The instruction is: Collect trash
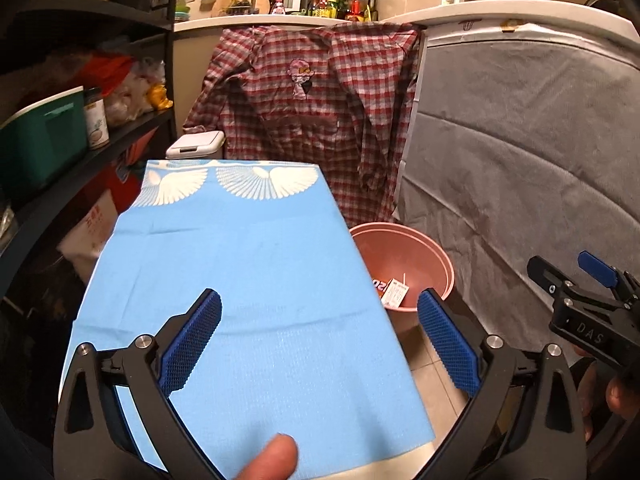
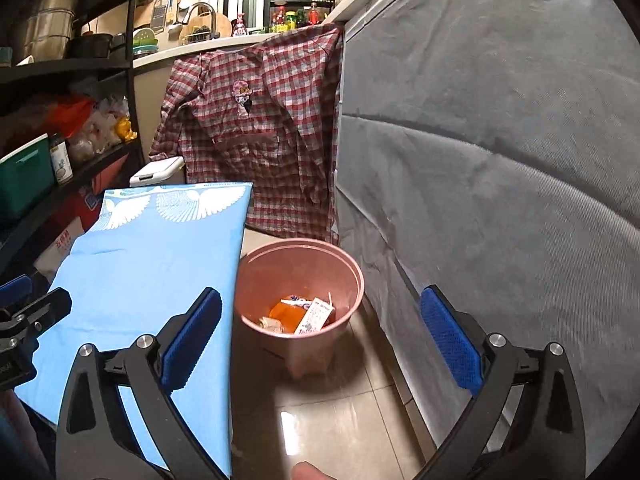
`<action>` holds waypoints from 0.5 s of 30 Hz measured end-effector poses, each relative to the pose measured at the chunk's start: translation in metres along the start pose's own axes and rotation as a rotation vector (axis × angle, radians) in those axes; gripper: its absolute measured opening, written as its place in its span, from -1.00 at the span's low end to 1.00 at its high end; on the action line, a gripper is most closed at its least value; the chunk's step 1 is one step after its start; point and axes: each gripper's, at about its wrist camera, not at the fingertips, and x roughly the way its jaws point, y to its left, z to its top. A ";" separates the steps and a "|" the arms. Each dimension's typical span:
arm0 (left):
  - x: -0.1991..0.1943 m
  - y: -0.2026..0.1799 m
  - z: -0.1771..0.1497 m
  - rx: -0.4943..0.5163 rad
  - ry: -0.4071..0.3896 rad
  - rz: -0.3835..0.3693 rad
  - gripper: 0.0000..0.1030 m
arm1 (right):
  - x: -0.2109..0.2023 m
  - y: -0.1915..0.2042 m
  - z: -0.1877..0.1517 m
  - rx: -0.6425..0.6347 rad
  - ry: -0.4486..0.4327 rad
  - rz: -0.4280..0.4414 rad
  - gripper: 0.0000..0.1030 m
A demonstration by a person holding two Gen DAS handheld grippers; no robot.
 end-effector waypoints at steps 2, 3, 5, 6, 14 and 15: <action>0.001 -0.001 0.000 0.015 -0.002 0.012 0.85 | 0.002 0.002 -0.002 -0.020 0.012 -0.003 0.90; 0.002 -0.001 0.000 0.015 -0.004 0.018 0.85 | 0.002 0.003 -0.004 -0.028 0.014 -0.007 0.90; 0.004 0.000 -0.001 0.007 0.001 0.021 0.85 | 0.004 0.003 -0.005 -0.029 0.021 -0.012 0.90; 0.005 -0.001 -0.002 0.005 0.005 0.021 0.85 | 0.006 0.002 -0.005 -0.026 0.026 -0.011 0.90; 0.011 0.000 -0.006 -0.010 0.025 0.007 0.85 | 0.011 0.002 -0.005 -0.025 0.036 -0.011 0.90; 0.012 -0.001 -0.007 -0.008 0.026 0.008 0.85 | 0.011 0.002 -0.005 -0.025 0.036 -0.011 0.90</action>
